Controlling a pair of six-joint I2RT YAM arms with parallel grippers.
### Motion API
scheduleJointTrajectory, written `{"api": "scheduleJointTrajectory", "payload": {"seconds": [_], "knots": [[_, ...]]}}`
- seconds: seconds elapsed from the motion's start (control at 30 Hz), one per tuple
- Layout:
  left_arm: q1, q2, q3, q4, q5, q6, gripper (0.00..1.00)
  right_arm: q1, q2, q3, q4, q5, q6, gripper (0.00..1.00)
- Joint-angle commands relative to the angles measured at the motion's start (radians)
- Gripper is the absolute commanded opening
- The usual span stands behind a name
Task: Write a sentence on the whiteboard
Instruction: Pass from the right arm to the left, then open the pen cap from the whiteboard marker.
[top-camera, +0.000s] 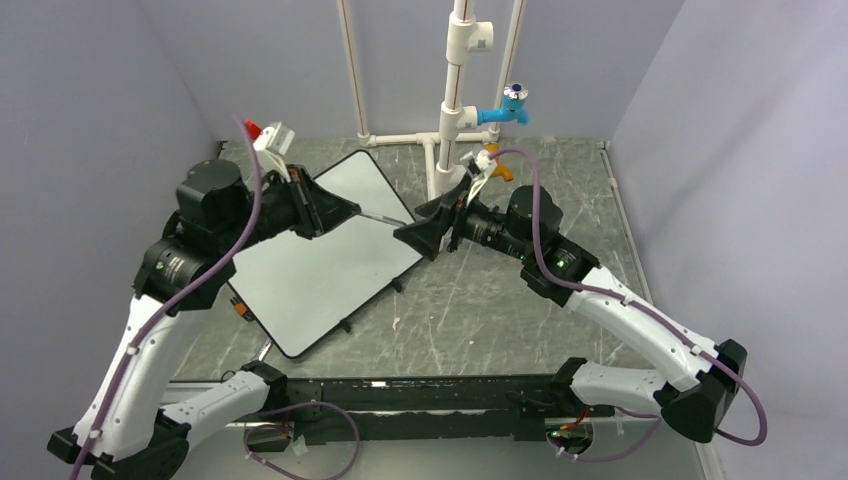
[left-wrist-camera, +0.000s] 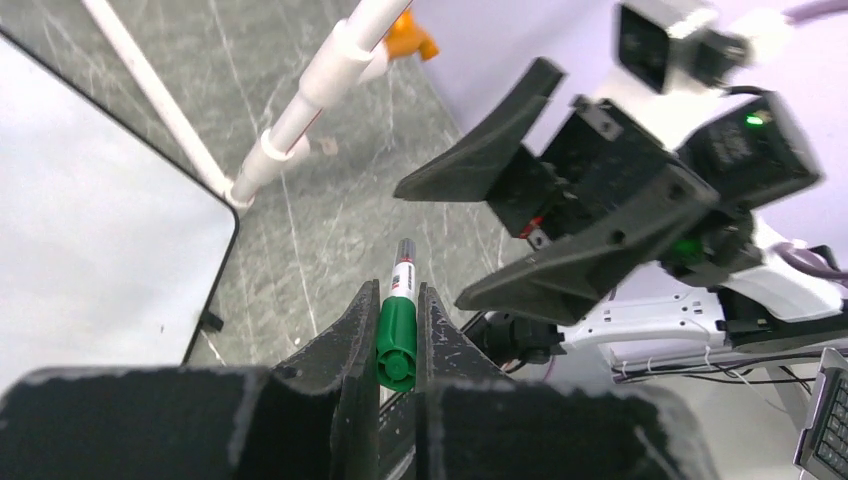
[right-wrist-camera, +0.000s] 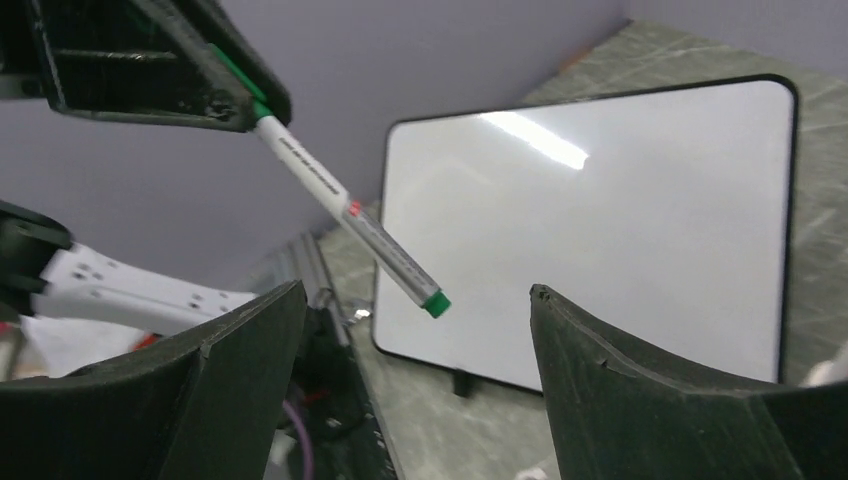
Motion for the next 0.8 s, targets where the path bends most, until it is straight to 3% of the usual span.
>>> {"api": "scheduleJointTrajectory", "payload": {"seconds": [0.0,0.47,0.77], "knots": [[0.02,-0.046,0.101,0.073,0.055,0.079,0.0,-0.049,0.028,0.038,0.249,-0.157,0.274,0.84],[0.033,-0.129,0.041,0.3,0.193,0.023,0.0,-0.093,0.168,0.096,0.749,-0.384,0.659,0.79],[0.032,-0.096,0.056,0.37,0.226,-0.016,0.0,-0.093,0.238,0.142,0.892,-0.444,0.782,0.61]]}}
